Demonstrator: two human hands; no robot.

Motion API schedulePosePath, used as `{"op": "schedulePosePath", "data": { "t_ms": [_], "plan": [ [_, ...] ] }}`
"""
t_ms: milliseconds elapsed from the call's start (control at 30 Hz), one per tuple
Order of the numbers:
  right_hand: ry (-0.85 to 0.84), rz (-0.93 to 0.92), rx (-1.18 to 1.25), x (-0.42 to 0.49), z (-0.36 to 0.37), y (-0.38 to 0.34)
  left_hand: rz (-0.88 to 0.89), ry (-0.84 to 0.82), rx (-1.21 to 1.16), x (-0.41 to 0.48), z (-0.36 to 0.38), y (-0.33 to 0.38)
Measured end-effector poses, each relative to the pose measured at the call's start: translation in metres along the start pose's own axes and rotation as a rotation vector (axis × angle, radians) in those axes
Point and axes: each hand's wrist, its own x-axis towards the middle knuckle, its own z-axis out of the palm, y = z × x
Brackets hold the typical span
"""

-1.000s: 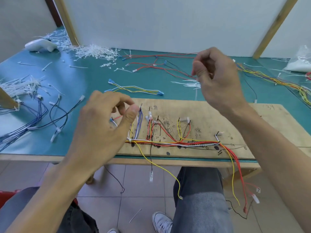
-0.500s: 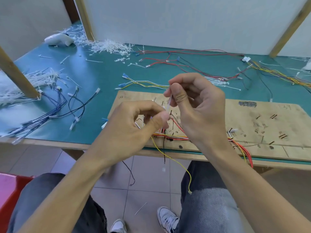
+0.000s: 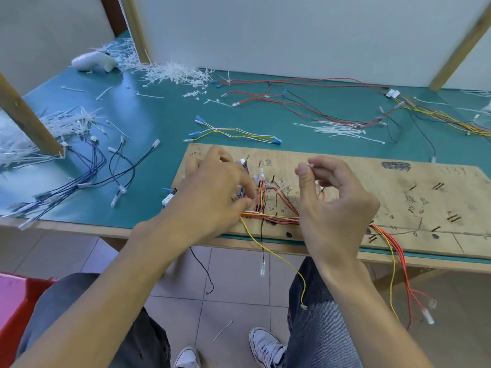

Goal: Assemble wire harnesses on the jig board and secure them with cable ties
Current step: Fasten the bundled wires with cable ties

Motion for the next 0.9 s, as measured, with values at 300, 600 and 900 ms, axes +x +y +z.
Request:
{"op": "schedulePosePath", "data": {
  "t_ms": [300,600,900],
  "plan": [
    [-0.105,0.051,-0.035,-0.008,0.001,0.009,-0.042,-0.020,0.069,0.013,0.004,0.000],
    [-0.035,0.039,0.053,-0.008,-0.001,0.009,-0.013,0.013,0.067,0.013,0.007,-0.001],
    [-0.149,-0.010,0.109,-0.004,0.002,0.007,-0.019,0.021,0.045,0.013,0.008,-0.002]
  ]
}}
